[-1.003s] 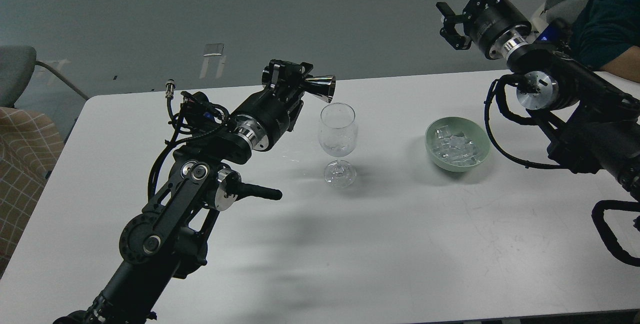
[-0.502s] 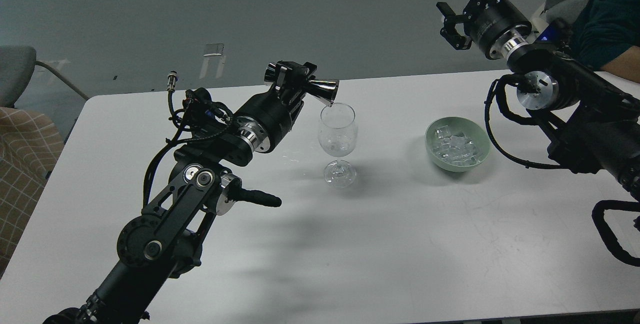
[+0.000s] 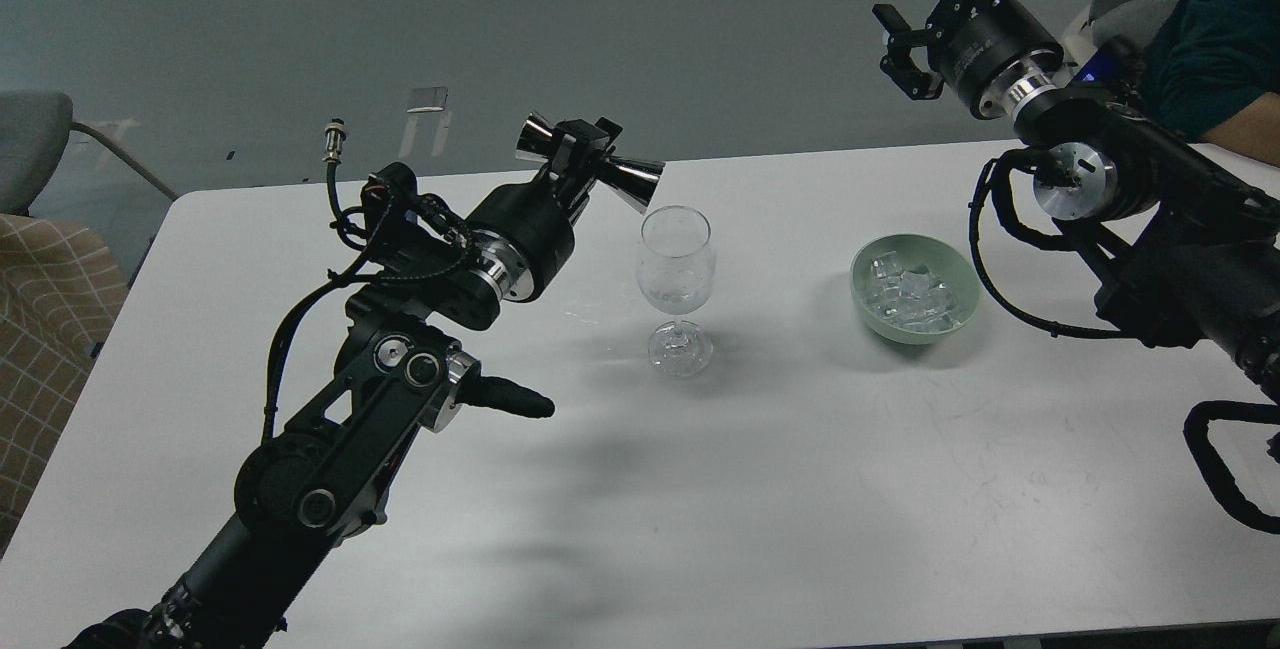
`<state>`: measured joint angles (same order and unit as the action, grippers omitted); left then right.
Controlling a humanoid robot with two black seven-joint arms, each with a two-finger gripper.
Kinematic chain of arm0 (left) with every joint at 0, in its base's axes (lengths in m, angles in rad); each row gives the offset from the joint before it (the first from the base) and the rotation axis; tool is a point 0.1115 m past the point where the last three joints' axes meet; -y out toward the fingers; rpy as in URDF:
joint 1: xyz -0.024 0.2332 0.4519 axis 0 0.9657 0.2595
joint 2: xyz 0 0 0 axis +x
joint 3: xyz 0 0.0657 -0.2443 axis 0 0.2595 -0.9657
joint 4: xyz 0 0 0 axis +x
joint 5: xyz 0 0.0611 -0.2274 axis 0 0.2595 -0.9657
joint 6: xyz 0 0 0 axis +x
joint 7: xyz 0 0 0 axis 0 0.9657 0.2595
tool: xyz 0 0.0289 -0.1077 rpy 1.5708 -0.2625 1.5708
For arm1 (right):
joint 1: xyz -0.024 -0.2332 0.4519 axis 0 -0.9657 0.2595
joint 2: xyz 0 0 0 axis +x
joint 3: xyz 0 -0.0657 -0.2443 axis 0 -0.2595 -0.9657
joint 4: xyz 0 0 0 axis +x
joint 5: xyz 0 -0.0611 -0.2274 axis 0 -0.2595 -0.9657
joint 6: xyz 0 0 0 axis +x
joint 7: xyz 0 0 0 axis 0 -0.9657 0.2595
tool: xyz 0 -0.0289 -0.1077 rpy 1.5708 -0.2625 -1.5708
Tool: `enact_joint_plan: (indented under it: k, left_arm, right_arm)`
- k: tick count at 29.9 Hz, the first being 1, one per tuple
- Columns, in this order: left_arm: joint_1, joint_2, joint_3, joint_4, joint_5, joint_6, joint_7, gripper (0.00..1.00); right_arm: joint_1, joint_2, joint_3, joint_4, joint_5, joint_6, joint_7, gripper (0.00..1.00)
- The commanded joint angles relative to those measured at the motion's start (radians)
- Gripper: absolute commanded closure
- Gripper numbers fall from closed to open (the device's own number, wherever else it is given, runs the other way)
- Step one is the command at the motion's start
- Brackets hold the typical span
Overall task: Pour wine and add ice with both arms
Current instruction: 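Carry the jigger back and lower it to its spot with the left gripper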
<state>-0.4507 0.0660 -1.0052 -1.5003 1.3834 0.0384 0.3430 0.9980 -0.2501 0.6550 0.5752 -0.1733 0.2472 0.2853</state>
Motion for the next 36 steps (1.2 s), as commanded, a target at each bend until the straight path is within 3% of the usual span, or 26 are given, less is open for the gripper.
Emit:
enact_joint_plan:
  k: [1,6,16,29,36]
  left_arm:
    - [0.003,-0.008,-0.006,0.0,-0.01,0.0,0.004,0.92]
    - [0.007,-0.018,-0.05,0.0,-0.191,0.017,0.033,0.91]
    - [0.029,-0.006,-0.386,0.003,-0.878,0.067,0.08,0.91]
    - [0.332,-0.052,-0.72,0.009,-1.251,0.049,0.077,0.88]
    - [0.351,-0.057,-0.74,0.103,-1.259,-0.002,0.068,0.83]
  right_arm:
    - [-0.004,-0.003,0.0,0.0,0.0,-0.002,0.0,0.0]
    - [-0.004,-0.005,0.0,0.0,0.0,0.0,0.0,0.0]
    - [-0.004,-0.003,0.0,0.0,0.0,-0.002,0.0,0.0]
    - [-0.012,-0.003,0.0,0.0,-0.002,0.0,0.0,0.0]
    - [-0.012,0.002,0.0,0.0,-0.005,-0.002,0.0,0.0]
